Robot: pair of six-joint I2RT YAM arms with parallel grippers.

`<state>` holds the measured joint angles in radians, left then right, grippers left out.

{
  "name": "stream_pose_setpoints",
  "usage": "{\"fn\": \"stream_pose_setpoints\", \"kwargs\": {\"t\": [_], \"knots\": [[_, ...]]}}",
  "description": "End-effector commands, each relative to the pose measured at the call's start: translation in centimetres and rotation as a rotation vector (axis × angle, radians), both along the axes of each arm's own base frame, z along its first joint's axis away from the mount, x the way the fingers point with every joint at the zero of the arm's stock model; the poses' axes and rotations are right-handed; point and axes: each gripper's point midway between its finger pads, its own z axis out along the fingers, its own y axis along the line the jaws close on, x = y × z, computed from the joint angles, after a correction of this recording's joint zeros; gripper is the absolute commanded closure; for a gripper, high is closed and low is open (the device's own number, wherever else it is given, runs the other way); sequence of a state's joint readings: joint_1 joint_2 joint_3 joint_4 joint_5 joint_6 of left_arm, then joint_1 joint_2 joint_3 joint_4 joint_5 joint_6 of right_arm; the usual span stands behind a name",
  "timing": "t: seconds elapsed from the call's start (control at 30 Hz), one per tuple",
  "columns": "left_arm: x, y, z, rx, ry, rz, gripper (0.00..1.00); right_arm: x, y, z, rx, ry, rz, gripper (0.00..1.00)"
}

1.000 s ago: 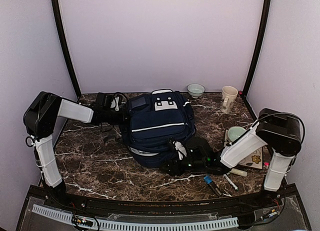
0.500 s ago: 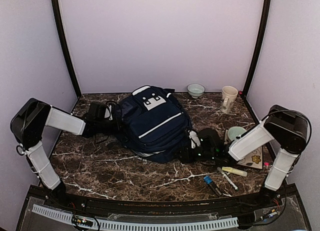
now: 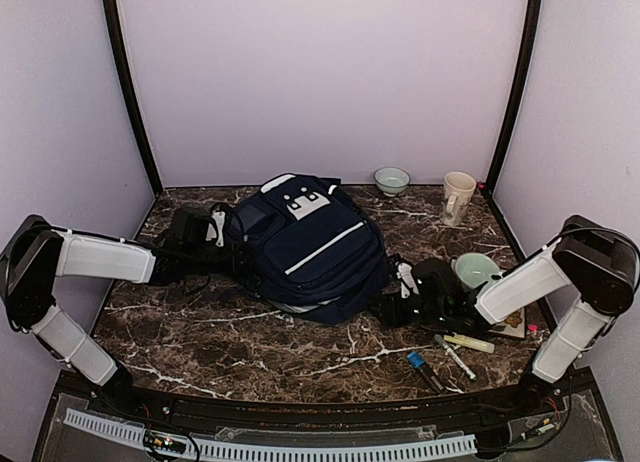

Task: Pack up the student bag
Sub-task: Rotate the student bag at the center of the board.

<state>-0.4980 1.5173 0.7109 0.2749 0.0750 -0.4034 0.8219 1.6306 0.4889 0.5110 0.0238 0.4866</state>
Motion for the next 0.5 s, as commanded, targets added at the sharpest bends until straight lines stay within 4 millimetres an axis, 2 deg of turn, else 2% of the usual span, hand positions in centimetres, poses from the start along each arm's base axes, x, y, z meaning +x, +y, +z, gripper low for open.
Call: {"fn": "stream_pose_setpoints", "kwargs": {"t": [0.0, 0.07, 0.27, 0.47], "knots": [[-1.6, 0.7, -0.4, 0.115, -0.043, -0.043, 0.61, 0.0, -1.1, 0.6, -0.005, -0.026, -0.024, 0.41], [-2.1, 0.7, -0.7, 0.145, -0.053, -0.057, 0.56, 0.0, -1.1, 1.4, 0.012, -0.042, -0.023, 0.41], [-3.5, 1.3, -2.3, 0.201, -0.052, -0.06, 0.44, -0.1, -1.6, 2.1, 0.02, -0.064, -0.037, 0.4], [-4.9, 0.1, -2.9, 0.173, -0.073, -0.146, 0.43, -0.3, -1.5, 2.3, 0.034, -0.059, -0.033, 0.4]]}}
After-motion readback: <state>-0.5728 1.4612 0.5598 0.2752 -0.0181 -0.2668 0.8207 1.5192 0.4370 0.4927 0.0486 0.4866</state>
